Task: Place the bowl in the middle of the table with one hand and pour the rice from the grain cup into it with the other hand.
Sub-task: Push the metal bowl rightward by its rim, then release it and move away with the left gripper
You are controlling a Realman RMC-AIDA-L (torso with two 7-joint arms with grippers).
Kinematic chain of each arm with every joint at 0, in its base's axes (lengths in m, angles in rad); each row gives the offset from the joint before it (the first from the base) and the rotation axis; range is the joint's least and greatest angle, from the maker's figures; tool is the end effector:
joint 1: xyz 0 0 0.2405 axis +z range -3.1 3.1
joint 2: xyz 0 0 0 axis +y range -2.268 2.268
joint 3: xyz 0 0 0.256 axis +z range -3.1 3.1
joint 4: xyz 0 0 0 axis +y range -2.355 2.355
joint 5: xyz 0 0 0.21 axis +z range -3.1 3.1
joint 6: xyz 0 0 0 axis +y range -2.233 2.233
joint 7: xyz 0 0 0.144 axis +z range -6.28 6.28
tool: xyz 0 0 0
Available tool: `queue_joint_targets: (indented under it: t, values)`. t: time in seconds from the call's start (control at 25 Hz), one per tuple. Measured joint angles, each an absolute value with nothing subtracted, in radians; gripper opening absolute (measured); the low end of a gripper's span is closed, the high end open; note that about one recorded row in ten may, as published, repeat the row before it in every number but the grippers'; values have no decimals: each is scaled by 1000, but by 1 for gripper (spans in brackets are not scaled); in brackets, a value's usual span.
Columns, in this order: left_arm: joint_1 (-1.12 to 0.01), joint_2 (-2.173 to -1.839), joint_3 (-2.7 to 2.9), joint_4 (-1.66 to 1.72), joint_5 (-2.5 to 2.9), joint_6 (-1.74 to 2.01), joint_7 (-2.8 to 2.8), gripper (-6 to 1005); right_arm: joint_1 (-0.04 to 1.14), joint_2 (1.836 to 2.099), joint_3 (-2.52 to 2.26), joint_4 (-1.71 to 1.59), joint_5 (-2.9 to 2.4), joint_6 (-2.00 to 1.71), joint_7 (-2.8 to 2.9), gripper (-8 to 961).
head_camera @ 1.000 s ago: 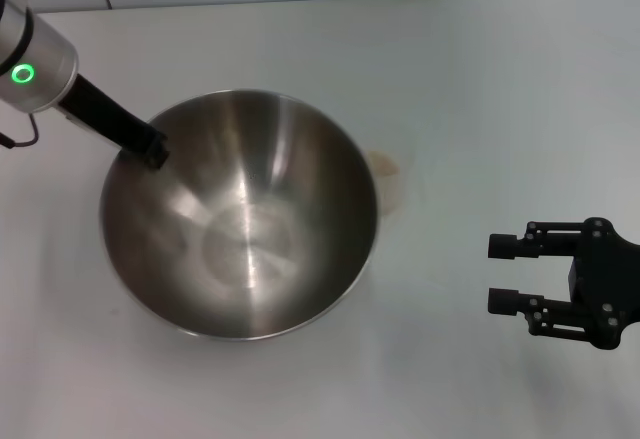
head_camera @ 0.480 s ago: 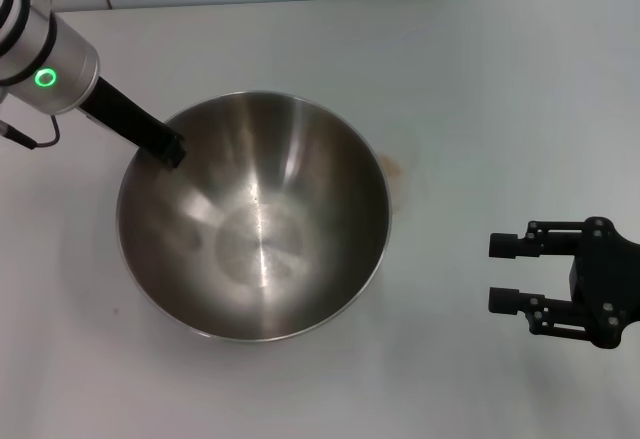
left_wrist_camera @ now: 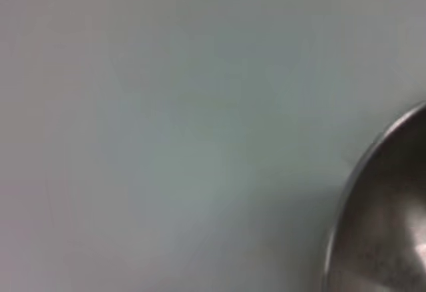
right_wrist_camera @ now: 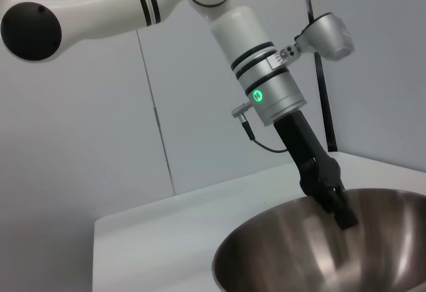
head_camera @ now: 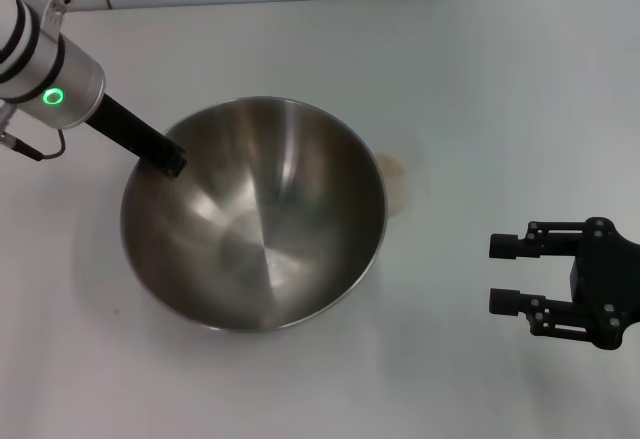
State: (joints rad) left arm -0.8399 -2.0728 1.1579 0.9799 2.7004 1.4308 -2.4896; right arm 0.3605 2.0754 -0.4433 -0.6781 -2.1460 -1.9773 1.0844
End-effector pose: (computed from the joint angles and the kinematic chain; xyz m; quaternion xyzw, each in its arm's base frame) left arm -0.1854 0.4070 -0.0028 -0.8986 -0.3568 0.1701 0.1907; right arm 0.2977 0.2377 0.0272 -0.9380 0.1346 0.3079 0.0853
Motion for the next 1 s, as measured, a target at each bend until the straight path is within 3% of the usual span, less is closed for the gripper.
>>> queue_joint_targets:
  t: [0.44,0.88,0.96,1.0]
  values:
    - [-846,-2072,1181,930,2702,1368,-2472,62,365,2075,-443,-678,-2146,-1982,1084,552]
    - [-822,-2074,1194,1001,2662,1332,-2464,281,365,2075,-443,-678,-2136,-1976,1084,549]
    - [-809,-2074,1196,1049,2662,1321,-2470,485,366,2075,-443,-678,-2136,-1975,1084,549]
    - [-799,-2074,1196,1078,2662,1315,-2474,526,367,2075,-443,-678,-2136,-1974,1084,549]
